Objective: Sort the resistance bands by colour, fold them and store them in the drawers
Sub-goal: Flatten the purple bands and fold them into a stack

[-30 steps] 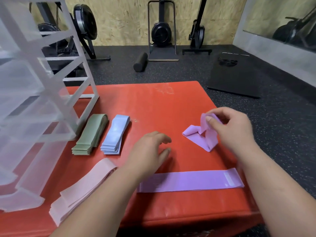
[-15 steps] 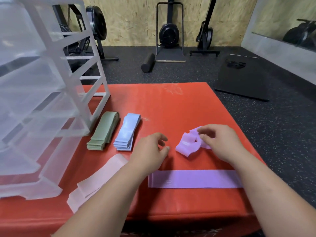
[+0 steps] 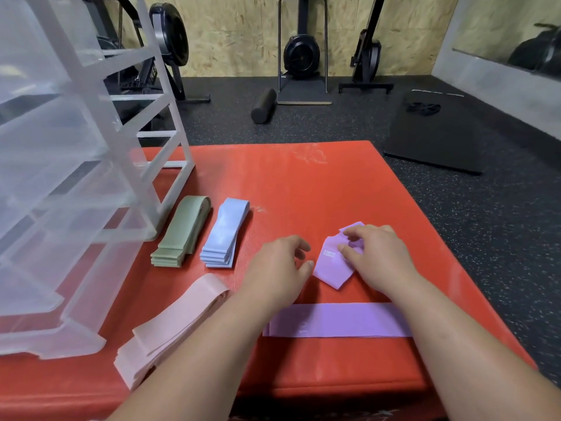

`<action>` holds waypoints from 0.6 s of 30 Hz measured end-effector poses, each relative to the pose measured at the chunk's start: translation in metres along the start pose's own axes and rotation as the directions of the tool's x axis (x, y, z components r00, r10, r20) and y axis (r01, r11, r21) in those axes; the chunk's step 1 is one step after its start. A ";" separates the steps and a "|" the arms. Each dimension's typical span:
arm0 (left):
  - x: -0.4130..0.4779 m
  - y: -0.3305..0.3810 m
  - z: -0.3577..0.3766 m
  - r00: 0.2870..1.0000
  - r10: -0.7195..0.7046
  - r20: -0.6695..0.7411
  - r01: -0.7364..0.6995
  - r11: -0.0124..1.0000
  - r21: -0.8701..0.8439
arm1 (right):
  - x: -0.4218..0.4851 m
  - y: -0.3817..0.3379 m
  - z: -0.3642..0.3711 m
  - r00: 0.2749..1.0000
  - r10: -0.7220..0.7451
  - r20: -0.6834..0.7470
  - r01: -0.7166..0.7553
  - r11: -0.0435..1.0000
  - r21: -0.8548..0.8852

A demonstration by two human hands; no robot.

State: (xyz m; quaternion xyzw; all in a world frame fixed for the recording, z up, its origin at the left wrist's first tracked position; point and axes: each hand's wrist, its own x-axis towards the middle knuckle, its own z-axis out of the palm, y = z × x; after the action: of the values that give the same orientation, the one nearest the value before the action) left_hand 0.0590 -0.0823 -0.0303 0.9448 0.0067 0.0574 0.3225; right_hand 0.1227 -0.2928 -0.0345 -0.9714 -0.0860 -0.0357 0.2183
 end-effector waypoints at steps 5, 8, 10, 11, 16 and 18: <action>0.000 -0.004 0.000 1.000 -0.008 -0.001 0.008 1.000 -0.022 | 0.005 -0.004 0.006 0.996 0.079 -0.034 -0.082 0.992 -0.093; 0.002 -0.007 -0.005 0.999 -0.011 -0.036 0.009 0.998 -0.059 | 0.009 -0.009 -0.005 0.992 0.090 -0.085 -0.084 0.994 0.067; 0.005 -0.007 -0.008 0.996 -0.019 -0.086 0.010 0.994 -0.105 | 0.011 -0.017 -0.021 0.989 0.088 -0.122 -0.051 0.959 0.277; 0.006 -0.005 -0.009 0.993 -0.021 -0.119 0.004 0.991 -0.137 | 0.011 -0.022 -0.030 0.985 0.090 -0.150 -0.030 0.931 0.363; 0.006 0.003 -0.018 0.957 -0.008 -0.289 -0.075 0.958 -0.276 | 0.003 -0.046 -0.077 0.939 0.029 -0.344 0.148 0.867 0.477; 0.005 0.005 -0.021 0.945 -0.018 -0.328 -0.089 0.947 -0.307 | 0.002 -0.046 -0.083 0.936 0.028 -0.352 0.144 0.880 0.453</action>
State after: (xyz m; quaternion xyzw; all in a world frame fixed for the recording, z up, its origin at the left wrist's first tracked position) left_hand 0.0611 -0.0730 -0.0100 0.8578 0.0335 0.2191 0.4637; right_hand 0.1141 -0.2876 0.0602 -0.8639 -0.0817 -0.1915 0.4587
